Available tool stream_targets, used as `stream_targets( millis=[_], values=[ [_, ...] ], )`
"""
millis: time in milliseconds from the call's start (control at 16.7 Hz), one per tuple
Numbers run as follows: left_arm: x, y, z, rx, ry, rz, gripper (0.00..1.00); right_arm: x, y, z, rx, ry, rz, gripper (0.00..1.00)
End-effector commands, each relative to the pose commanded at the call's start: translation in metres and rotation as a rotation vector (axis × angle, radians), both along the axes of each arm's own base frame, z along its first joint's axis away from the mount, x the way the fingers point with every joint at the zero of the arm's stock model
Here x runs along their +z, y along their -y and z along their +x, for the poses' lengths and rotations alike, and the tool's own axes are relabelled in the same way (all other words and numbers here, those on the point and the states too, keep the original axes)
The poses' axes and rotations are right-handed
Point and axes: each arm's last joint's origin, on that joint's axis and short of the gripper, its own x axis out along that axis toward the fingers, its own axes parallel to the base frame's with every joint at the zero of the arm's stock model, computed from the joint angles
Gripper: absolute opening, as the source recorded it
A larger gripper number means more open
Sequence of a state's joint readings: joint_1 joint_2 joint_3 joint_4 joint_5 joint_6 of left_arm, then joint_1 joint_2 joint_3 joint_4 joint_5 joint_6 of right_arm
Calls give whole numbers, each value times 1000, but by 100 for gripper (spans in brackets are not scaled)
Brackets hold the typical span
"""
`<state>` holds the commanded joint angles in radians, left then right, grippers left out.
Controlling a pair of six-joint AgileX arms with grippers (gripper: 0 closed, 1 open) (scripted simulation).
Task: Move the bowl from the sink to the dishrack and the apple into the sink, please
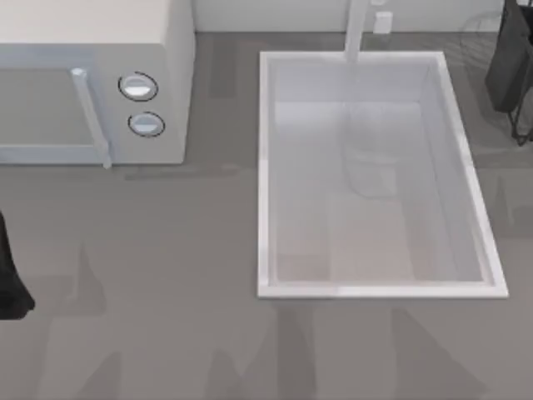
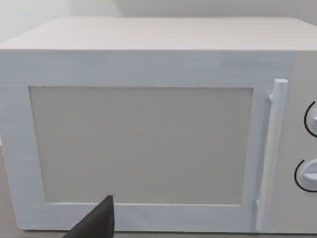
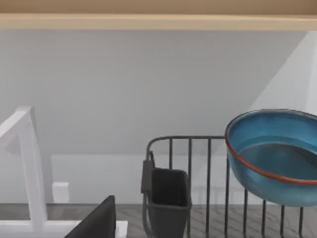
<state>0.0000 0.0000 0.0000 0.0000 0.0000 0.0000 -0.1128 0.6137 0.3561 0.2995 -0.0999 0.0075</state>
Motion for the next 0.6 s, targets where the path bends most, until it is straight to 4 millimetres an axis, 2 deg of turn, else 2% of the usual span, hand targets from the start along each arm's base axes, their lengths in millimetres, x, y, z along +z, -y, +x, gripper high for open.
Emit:
stream_targets(
  millis=[240, 420, 600],
  values=[
    [0, 0, 0, 0, 0, 0, 100, -43, -9, -39, 2, -12, 4, 100],
    [0, 0, 0, 0, 0, 0, 100, -72, -12, -51, 6, -26, 6, 100],
    [0, 0, 0, 0, 0, 0, 100, -90, -14, -54, 9, -39, 7, 100]
  ],
)
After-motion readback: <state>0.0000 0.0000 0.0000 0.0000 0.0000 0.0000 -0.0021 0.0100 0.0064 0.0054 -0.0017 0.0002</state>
